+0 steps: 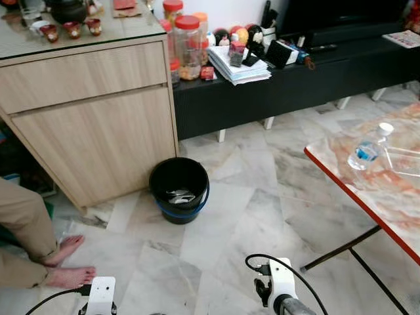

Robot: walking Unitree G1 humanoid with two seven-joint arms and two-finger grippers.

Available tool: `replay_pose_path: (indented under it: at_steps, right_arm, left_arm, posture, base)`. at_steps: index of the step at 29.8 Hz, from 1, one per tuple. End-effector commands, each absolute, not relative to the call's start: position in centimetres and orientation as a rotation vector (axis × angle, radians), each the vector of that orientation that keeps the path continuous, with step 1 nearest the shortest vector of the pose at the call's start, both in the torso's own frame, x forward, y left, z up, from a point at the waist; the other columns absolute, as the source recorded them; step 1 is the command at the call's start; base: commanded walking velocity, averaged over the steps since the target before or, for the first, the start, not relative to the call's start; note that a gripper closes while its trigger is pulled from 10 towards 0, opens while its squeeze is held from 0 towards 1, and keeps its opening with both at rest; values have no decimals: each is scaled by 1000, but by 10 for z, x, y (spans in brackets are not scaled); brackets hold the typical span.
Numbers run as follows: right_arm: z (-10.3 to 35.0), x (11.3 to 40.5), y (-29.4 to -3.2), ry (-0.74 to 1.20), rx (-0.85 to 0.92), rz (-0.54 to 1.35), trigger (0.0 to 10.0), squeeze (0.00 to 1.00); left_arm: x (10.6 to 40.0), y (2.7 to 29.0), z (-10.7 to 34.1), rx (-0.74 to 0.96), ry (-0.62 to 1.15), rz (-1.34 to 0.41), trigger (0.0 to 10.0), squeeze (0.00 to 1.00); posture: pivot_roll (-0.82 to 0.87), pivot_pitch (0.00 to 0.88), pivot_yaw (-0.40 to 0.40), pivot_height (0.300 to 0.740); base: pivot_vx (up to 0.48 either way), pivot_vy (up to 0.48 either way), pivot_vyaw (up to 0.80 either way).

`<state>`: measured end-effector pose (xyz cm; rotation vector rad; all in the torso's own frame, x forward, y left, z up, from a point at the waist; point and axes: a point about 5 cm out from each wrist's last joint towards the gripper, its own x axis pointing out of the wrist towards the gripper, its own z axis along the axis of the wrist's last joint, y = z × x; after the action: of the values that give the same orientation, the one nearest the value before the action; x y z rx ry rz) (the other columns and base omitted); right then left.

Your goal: Picking trash to rubbish bin

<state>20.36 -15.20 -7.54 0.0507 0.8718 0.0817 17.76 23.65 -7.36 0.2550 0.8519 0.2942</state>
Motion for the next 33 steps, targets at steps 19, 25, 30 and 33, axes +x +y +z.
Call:
replay_pose_path:
  at_steps: [19,25,30,33]
  right_arm:
    - [-75,204,-146,877,44,84,10000,0]
    - [-75,205,-147,876,50,78,10000,0]
    - [-75,204,-147,877,53,74,10000,0]
    - [-76,204,-147,878,53,73,10000,0]
  left_arm:
    - [174,246,-73,286,878,295,10000,0]
    - [175,244,-73,285,869,287,10000,0]
    - [174,244,-74,269,881,303,10000,0]
    - [174,245,-74,271,883,302,10000,0]
  posture:
    - [120,71,-17,740]
    - [120,81,-17,740]
    - [122,91,-17,740]
    - [123,93,-17,740]
  base:
    - [0,0,-589]
    - [0,0,-533]
    - [0,96,-800]
    - [0,480,-800]
